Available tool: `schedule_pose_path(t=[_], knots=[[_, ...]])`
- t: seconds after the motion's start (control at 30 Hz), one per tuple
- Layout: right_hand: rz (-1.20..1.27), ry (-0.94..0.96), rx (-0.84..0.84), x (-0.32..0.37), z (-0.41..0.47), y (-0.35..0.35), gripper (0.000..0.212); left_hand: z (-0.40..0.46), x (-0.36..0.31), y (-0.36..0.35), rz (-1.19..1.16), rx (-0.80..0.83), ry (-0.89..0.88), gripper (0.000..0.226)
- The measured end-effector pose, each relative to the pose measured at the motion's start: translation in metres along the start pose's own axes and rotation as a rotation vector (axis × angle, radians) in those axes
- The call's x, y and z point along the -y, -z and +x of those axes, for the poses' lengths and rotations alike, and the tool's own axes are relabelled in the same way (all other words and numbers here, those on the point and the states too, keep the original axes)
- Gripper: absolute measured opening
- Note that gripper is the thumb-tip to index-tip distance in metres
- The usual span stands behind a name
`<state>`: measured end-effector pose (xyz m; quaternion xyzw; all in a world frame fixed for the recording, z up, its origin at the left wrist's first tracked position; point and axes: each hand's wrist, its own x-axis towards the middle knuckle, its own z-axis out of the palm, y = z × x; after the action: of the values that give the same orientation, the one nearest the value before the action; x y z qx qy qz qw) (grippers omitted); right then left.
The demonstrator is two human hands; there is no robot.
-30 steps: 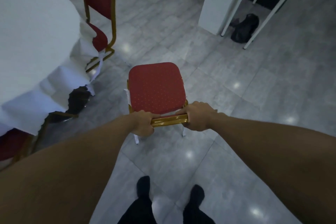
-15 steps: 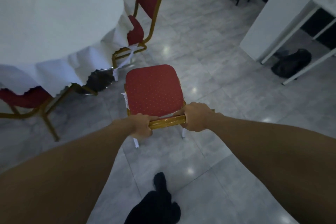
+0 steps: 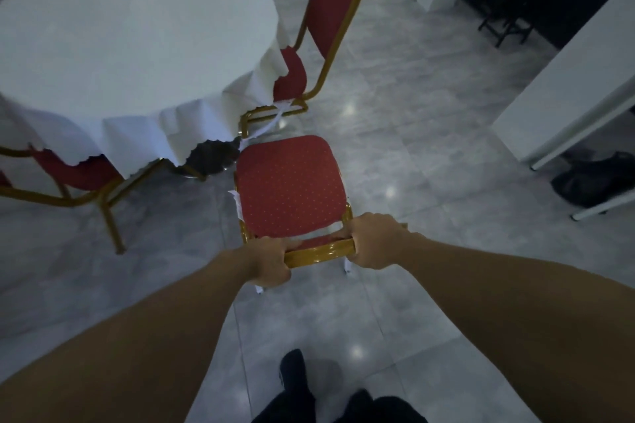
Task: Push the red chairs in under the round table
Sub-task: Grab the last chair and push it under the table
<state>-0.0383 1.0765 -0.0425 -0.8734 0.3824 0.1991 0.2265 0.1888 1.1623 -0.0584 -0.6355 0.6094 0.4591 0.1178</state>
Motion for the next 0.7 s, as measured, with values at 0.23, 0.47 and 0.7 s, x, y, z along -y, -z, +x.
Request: schedule_pose_path(t=[0.23,0.47,0.7], knots=[[-0.079,0.128,0.051,-0.026,0.032,0.027,0.047,0.015,-0.011,0.002,-0.106,-0.084,0.101,0.079],[-0.156,0.305,0.082,-0.057,0.054,0.057,0.046,0.025,-0.046,-0.005,-0.276,-0.145,0.197,0.080],[-0.199,0.440,0.125,-0.074,0.077,0.081,0.041,0.036,-0.063,0.002,-0.326,-0.199,0.242,0.075]])
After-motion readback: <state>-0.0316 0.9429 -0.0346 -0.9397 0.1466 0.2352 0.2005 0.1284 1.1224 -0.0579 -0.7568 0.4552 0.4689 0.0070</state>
